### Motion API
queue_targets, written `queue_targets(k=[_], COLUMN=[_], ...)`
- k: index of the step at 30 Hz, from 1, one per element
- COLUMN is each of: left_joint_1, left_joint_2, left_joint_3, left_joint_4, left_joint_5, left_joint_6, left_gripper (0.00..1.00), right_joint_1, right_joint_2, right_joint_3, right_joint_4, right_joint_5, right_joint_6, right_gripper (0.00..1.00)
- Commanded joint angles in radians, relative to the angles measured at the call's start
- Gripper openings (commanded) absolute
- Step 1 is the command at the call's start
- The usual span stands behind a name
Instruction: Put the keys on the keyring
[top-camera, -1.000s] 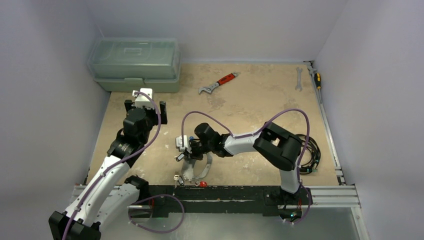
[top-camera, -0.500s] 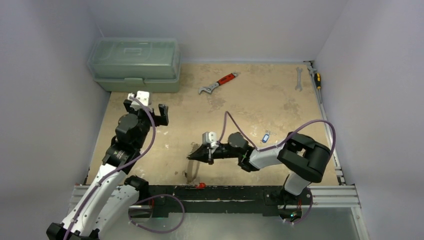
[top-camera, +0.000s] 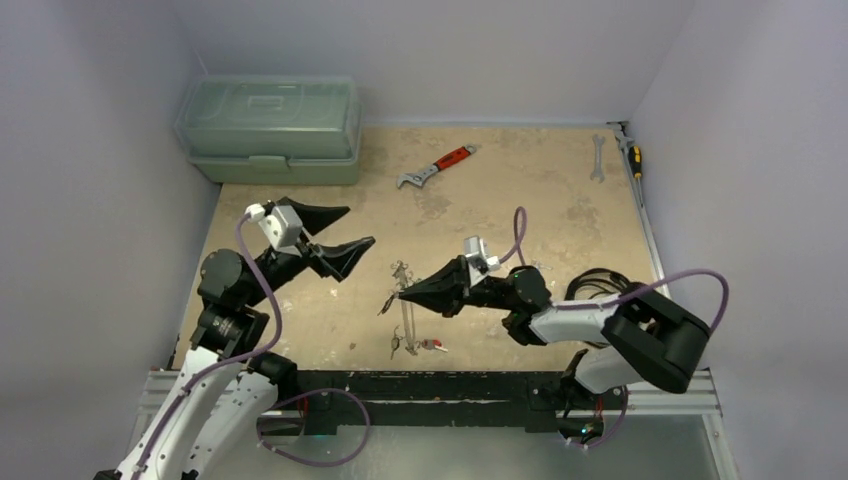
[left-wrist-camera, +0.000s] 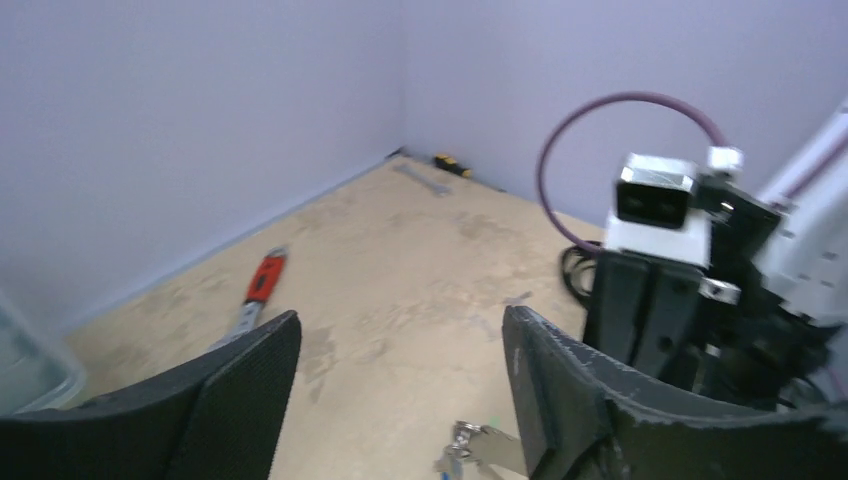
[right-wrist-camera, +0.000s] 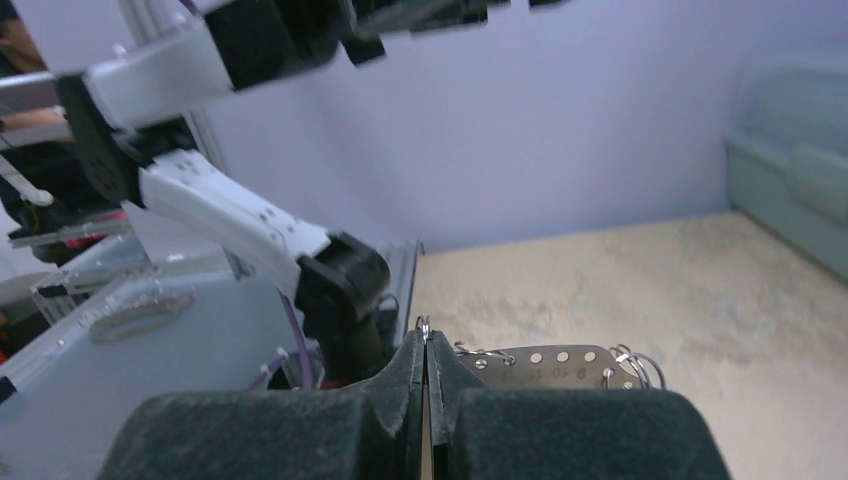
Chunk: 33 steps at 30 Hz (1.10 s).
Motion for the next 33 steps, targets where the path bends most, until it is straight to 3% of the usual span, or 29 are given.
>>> queue_targets(k=[1,3,7,10,16,25,33], left_joint_1=[0.006,0.006,0.006,0.005,-0.009,-0.12,-0.211], left_joint_2=[-0.009,0.0,0.032,0.061,0.103,0.171,0.222], left_joint_3=[0.091,0.114,0.135,0.128,0.082,0.043,0.051], left_joint_4=[0.113,0.152,0.293,0.384,0.533,0.534,0.462], left_joint_5=[0.298,0.384,0.502,0.572,0.596,0.52,0.446], left_joint_6=[-0.086,-0.132,-0.262,-0.352,-0.474,-0.416,-0.303], left_gripper=[0.68,0.61,0.57,0.47,0.47,0.43,0.38], right_joint_1=[-0.012,-0.013,-0.013,-0.013,-0.013,-0.013,-0.013], right_joint_2=[-0.132,-0.182,-0.254,-0.286,-0.314,-0.327,-0.328], right_joint_3=[0.046,0.054,0.069,0.082,0.101,0.137,0.154], right_joint_4=[0.374,0.373,0.372,0.371,0.343,0.245,0.197], right_joint_5=[-0.05,-0.053,-0.029,-0.005,0.065,0.208,0.218], right_joint_6=[0.076,0.083,0.096,0.104,0.106,0.06,0.049], right_gripper=[0.0,0.0,0.0,0.0,0.0,0.0,0.0])
